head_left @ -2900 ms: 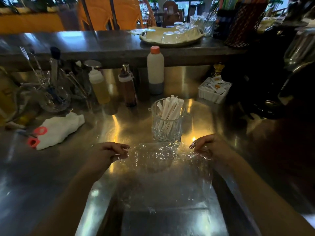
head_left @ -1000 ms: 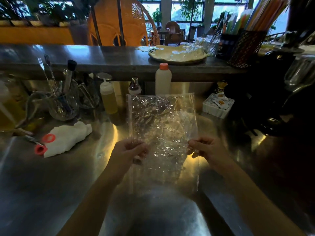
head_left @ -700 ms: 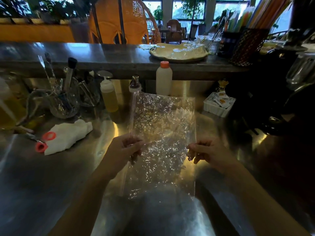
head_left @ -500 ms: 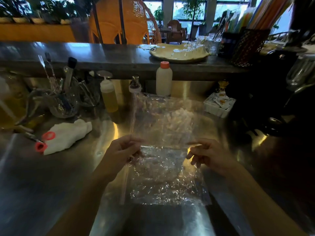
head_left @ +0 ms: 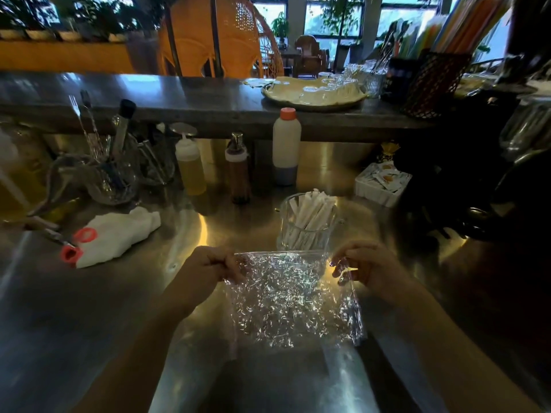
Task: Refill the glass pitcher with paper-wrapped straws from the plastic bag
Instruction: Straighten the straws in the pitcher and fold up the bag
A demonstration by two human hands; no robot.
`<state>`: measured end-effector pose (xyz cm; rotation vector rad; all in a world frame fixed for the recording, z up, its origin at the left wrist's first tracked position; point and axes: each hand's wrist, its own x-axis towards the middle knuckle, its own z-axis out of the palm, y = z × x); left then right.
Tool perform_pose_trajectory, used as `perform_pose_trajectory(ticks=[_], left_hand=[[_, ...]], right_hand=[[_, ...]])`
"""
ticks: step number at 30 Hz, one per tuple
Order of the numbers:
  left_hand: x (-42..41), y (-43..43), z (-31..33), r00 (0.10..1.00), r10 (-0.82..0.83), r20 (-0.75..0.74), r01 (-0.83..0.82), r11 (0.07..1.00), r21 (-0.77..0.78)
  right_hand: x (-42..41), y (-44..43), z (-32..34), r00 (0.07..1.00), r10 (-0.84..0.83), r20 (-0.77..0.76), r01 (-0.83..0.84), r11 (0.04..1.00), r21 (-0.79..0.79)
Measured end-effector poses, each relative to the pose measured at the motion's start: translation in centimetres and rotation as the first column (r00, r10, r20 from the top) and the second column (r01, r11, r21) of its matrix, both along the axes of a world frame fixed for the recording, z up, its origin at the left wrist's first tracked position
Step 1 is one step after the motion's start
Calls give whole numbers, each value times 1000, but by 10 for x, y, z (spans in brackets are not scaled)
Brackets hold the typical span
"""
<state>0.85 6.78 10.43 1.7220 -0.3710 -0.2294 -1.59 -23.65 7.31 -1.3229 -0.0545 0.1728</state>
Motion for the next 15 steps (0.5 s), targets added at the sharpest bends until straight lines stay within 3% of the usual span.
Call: perform_pose_trajectory(ticks=[2,7,9,12,15], left_hand=[[2,2,-2,999,-14,-42,15,999,29],[0,2,5,980,196,29,-197,980,37],[-10,-4,14,998,35,43,-39,996,82],[-27,-29,20,968,-242,63,213,931,296],[-40,-52,15,965,-253,65,224,929,295]], right_hand=[[-2,5,6,997,-33,70,43,988,-145],[-10,25,35,958,77,276,67,876,-477],[-14,37,50,926,177,334,83,767,-637],[-18,55,72,878,304,370,87,658,-748],[-22,66,93,832,369,414,111,621,-776]])
